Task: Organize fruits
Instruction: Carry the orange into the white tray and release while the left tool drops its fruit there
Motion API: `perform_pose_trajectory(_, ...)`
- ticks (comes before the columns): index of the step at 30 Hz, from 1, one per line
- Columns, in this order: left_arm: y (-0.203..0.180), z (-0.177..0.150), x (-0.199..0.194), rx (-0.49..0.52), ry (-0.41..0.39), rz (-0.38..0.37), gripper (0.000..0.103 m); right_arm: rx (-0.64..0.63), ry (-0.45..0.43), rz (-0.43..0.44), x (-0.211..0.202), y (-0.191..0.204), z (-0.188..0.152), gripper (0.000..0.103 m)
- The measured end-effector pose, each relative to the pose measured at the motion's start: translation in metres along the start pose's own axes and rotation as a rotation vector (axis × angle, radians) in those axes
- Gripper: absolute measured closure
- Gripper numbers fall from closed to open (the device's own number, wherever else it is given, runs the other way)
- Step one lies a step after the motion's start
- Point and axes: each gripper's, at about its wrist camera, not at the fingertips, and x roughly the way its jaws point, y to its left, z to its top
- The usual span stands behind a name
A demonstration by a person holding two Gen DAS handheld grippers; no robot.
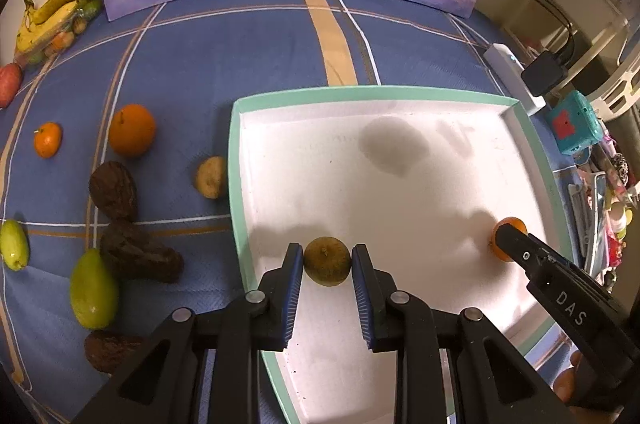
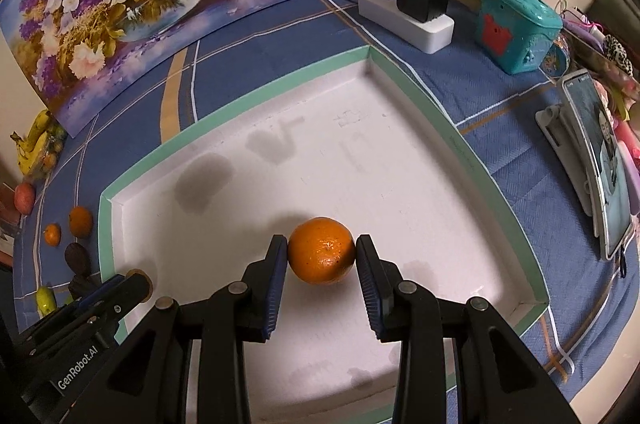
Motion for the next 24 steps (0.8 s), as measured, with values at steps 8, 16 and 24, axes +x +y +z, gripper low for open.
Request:
perform_pose_trajectory(8,-0.002,0.002,-0.005,0.0,-0.003,-0.009,0.075,0.009,0.008,0.008,-0.003,-0.002,0.0,0.066)
perform_pose_trajectory(16,-0.002,0.003,-0.02,0.008,-0.02,-0.03,0.075,-0.003,-0.007,0.007,-0.015,-0.001,0.002,0.066)
perform_pose_trajectory(24,0.014,0.005,-0.038,-0.041,-0.04,-0.004,0.075,-0.016,-0.008,0.012,-0.016,0.002,0.001,0.066)
